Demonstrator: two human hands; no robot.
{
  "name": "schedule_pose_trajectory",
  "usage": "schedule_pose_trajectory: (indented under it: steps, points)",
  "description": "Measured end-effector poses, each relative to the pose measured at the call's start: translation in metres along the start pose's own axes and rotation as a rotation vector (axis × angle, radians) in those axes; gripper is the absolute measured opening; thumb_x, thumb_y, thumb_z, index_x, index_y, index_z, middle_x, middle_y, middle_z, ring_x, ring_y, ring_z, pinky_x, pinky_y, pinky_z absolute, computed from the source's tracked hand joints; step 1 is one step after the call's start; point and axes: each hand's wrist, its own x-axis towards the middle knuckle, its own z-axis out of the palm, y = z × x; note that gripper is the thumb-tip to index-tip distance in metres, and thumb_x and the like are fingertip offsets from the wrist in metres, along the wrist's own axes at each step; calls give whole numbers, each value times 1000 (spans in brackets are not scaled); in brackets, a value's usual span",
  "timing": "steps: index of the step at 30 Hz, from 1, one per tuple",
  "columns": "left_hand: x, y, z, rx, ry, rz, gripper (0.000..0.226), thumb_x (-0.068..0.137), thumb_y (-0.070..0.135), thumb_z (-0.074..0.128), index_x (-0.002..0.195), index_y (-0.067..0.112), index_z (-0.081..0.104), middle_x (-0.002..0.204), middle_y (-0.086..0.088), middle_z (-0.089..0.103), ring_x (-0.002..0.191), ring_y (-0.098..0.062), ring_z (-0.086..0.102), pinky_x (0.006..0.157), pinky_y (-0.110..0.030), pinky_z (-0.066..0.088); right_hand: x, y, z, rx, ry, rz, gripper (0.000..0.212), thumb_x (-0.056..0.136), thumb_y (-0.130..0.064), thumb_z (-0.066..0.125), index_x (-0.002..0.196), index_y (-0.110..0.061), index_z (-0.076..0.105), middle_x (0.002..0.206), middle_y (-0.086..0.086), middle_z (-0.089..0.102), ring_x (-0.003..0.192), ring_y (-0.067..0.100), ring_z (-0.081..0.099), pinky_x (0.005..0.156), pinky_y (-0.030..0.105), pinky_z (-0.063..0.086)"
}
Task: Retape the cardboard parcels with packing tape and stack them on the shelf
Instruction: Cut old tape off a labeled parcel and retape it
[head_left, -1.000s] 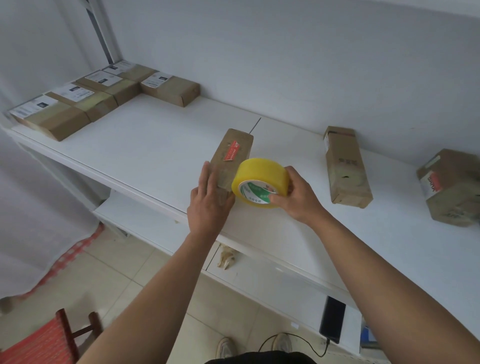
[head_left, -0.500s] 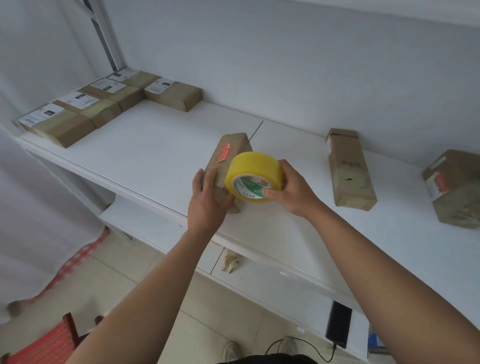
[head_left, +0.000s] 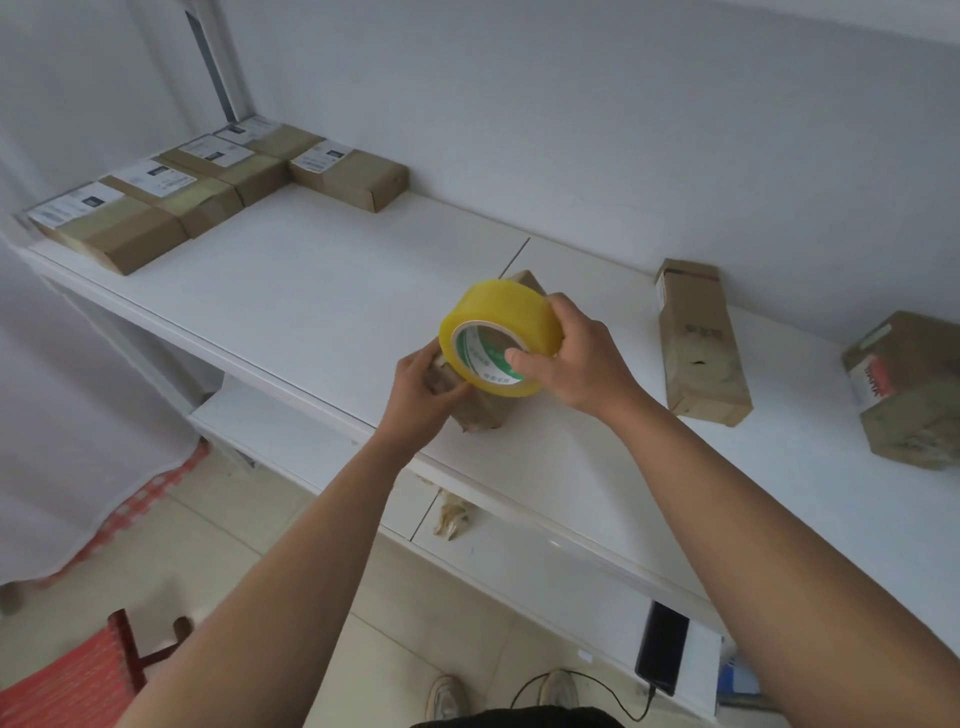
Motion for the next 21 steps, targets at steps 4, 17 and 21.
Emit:
schedule_pose_trajectory:
  steps: [4, 17, 21]
  points:
    - [2, -9, -2, 179, -116, -72, 119, 52, 71, 82, 151, 31, 31, 157, 8, 9, 143, -20, 23, 114, -43, 39, 4, -2, 8, -30, -21, 7, 37, 83, -34, 77, 102, -23, 47, 79, -13, 53, 72, 10, 53, 62, 29, 44]
    - [-34, 2, 57, 179, 285, 4, 143, 59, 75, 73, 157, 10, -9, 164, -10, 9, 151, -24, 10, 122, -45, 22, 12, 4, 45, 100, -110, 83, 70, 80, -36, 81, 135, -19, 41, 120, 2, 59, 107, 22, 60, 88, 43, 53]
    - [-13, 2, 45, 134, 245, 29, 145, 58, 54, 85, 156, 10, -11, 155, -11, 25, 144, -24, 25, 112, -48, 38, 11, 7, 55, 95, -63, 70, 61, 82, -33, 80, 129, -18, 43, 113, 2, 60, 101, 21, 60, 82, 40, 53]
